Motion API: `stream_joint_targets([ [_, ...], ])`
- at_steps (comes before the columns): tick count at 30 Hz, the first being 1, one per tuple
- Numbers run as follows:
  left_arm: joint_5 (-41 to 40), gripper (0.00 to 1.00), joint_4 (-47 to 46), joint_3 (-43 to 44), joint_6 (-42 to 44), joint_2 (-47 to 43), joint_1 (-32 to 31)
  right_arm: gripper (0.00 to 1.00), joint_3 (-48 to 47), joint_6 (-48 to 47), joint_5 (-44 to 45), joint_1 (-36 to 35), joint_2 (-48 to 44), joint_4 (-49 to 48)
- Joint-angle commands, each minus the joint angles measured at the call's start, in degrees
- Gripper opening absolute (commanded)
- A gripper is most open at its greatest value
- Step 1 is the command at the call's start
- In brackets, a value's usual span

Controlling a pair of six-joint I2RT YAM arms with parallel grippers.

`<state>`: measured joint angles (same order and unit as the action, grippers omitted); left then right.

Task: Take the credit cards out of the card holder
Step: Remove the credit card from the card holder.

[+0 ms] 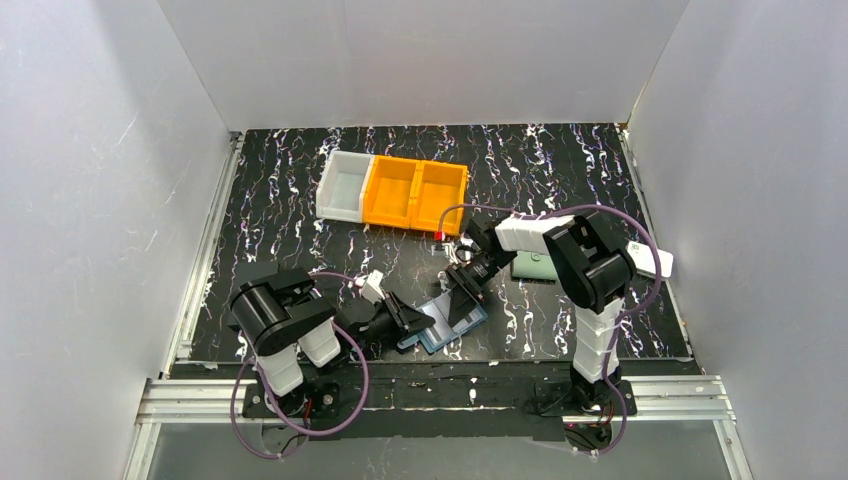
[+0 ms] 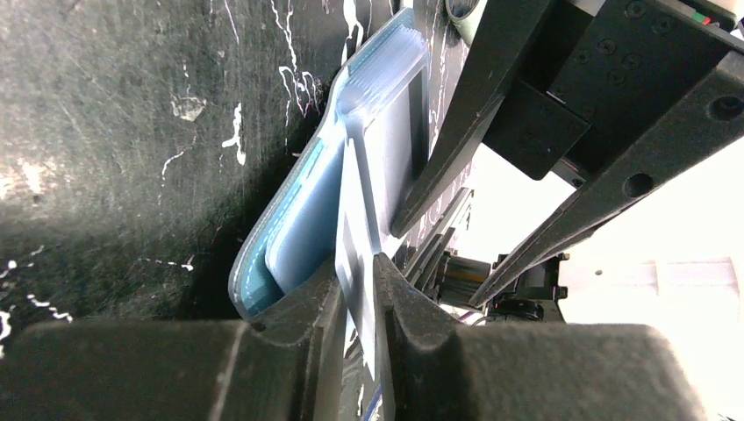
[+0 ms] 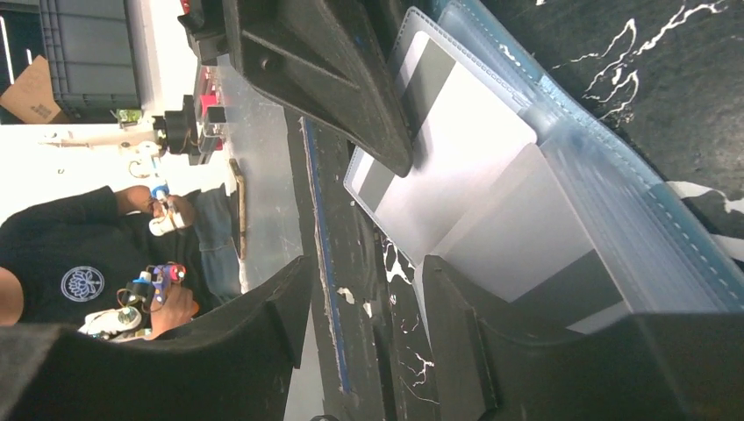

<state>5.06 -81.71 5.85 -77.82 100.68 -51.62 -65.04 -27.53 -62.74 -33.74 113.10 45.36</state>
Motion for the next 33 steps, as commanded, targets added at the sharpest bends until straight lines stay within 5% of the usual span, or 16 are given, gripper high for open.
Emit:
stream_joint_targets([
  [1, 0.0, 0.08, 0.3, -0.7, 0.6, -1.8, -0.4, 0.58, 0.9, 2.1, 4.4, 0.5, -1.7, -4.6],
  [3, 0.9, 0.0, 0.3, -0.3, 0.7, -1.3, -0.4, 0.58, 1.0, 2.5, 4.4, 0.9, -1.9, -4.8],
  [10, 11.3, 0.0, 11.6, 6.1, 25.2, -20.7, 0.0, 0.6, -0.8, -7.5, -8.2, 6.7, -8.3, 4.3],
  [18, 17.5, 0.0, 8.5, 15.1, 23.7, -14.7, 1.7, 0.58, 2.3, -3.5, -15.5, 11.4, -13.5, -0.2],
  [29, 15.6, 0.0, 2.6, 13.8, 21.3, -11.0, 2.3, 0.27, 2.8, -1.0, -16.1, 11.4, -13.0, -1.5],
  [33, 15.2, 0.0, 0.9, 12.0, 20.5, -11.0, 3.3, 0.06, 2.9, -0.2, -15.7, 11.4, -12.4, -2.1],
])
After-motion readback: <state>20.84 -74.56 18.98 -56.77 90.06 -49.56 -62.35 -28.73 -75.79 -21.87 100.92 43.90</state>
